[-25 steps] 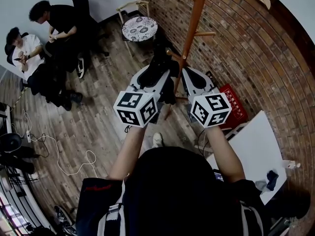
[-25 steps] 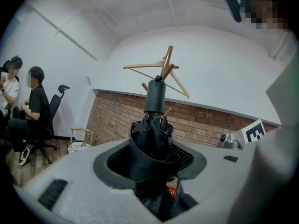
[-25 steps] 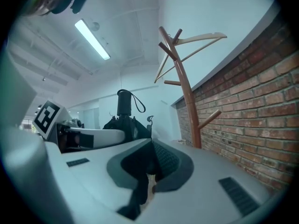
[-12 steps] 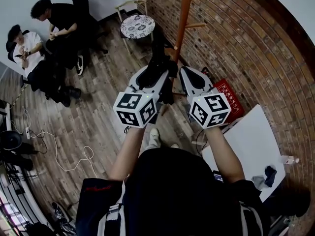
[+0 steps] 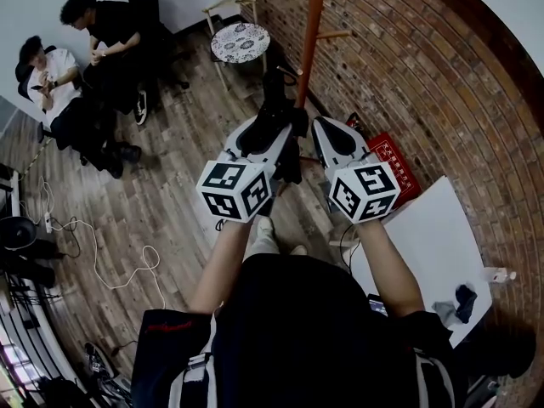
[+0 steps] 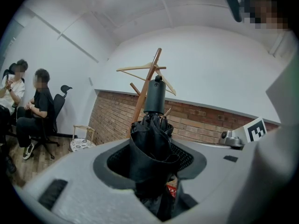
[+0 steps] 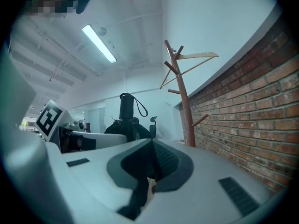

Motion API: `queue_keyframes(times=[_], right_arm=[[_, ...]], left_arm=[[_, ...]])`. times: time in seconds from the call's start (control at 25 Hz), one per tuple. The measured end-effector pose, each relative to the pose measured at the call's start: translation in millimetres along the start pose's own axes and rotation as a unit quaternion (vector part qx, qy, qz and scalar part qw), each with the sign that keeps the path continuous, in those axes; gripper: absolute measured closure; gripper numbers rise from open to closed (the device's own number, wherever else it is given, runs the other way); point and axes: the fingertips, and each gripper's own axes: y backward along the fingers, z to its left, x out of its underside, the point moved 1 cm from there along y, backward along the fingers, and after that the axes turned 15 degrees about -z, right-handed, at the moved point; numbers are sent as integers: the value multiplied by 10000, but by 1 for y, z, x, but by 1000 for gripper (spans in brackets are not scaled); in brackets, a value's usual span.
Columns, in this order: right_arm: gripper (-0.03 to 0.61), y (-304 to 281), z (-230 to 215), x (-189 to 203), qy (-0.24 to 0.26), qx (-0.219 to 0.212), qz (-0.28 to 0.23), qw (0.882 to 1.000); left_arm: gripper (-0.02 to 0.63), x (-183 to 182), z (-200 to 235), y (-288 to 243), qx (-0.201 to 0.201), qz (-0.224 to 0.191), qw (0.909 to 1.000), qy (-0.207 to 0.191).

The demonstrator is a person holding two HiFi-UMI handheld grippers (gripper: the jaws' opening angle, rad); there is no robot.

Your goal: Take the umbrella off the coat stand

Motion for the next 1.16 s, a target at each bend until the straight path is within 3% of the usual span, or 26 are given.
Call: queue_keyframes(times=[1.16], right_arm=[[551,4,26,5,52,-108,-4,9999]], left_arm=[[393,-5,-1,30,-111,-26,9997,-206]])
